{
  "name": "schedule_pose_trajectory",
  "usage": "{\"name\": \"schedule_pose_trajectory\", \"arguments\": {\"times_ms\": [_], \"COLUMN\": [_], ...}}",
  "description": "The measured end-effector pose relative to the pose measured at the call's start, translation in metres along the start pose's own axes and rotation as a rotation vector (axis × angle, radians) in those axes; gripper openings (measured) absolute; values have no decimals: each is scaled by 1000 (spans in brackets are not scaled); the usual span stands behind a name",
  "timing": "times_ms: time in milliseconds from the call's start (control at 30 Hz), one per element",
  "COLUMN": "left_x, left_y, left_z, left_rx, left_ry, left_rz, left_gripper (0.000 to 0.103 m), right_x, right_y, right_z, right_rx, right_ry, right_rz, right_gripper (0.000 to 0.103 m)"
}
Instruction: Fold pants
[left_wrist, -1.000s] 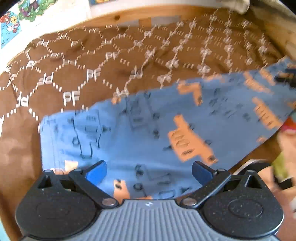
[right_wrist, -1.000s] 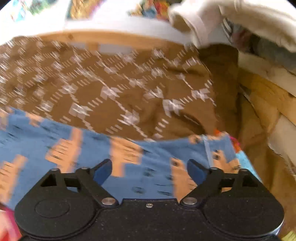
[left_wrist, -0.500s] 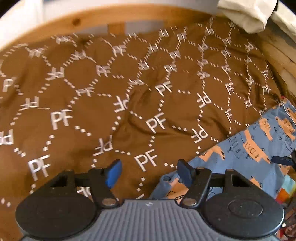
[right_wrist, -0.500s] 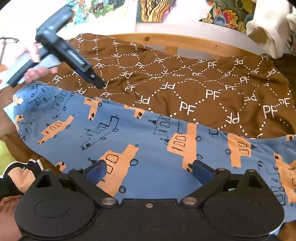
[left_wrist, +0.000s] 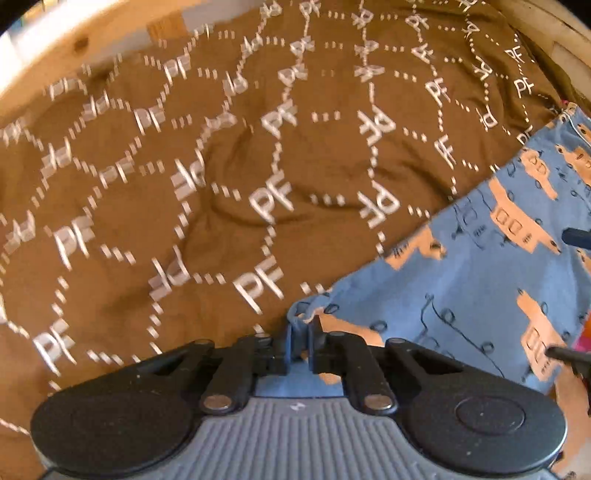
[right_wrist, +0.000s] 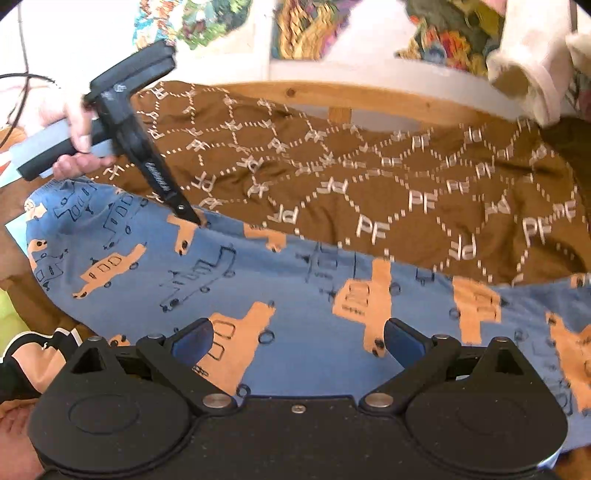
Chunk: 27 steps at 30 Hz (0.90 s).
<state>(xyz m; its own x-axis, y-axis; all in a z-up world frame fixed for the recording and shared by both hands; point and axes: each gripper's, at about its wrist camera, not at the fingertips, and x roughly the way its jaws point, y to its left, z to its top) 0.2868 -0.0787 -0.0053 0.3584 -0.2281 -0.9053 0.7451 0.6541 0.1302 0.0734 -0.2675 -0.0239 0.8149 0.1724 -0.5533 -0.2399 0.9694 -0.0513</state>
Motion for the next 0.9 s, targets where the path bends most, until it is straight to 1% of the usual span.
{"name": "schedule_pose_trajectory", "arguments": {"times_ms": [33,100,133,200,233,300,367,400,433,467,500,567,633,667,700,733,767,800,867,900], "left_x": [-4,-7,-5,4,10,19,18,15,9,4,-3,-11,-6,2,14,23,25,24,20,14], "left_y": [-3,-4,-3,-2,-5,-6,-8,-10,-12,-13,-15,-22,-31,-36,-39,-39,-35,-33,-30,-35], "left_z": [3,8,10,12,11,8,3,1,-2,-5,-8,-16,-23,-25,-26,-28,-30,-31,-29,-27], "left_rx": [23,53,55,49,60,71,57,52,27,-3,-38,-67,-75,-64,-57,-67,-97,-138,-201,-207], "left_ry": [-19,-41,-41,-44,-48,-66,-89,-101,-113,-126,-160,-213,-208,-188,-155,-138,-152,-158,-153,-167], "left_rz": [25,63,73,79,92,110,127,141,164,190,201,171,170,199,242,263,273,292,305,327], "left_gripper": [8,8,8,8,8,8,13,21,46,58,69,70,73,73,75,82,87,96,97,95], "right_x": [0,4,9,17,18,15,8,4,2,1,2,9,17,19,21,19,14,6,-14,-32], "right_y": [3,7,8,5,1,-4,-11,-16,-22,-29,-38,-57,-79,-89,-99,-111,-119,-128,-138,-142], "right_z": [0,-1,-2,-7,-7,-5,-1,4,8,12,15,16,14,12,10,8,6,7,11,13], "right_rx": [-22,-50,-57,-34,-17,15,42,55,71,95,127,192,272,305,338,378,414,456,506,531], "right_ry": [-3,26,59,105,108,86,45,19,2,-9,-12,9,47,62,69,59,43,24,-14,-43], "right_rz": [2,4,4,16,24,33,37,25,7,-8,-18,-38,-78,-105,-143,-180,-200,-229,-256,-263], "right_gripper": [98,98,96,96,96,96,96,96,98,99,99,99,99,98,98,98,98,98,99,99]}}
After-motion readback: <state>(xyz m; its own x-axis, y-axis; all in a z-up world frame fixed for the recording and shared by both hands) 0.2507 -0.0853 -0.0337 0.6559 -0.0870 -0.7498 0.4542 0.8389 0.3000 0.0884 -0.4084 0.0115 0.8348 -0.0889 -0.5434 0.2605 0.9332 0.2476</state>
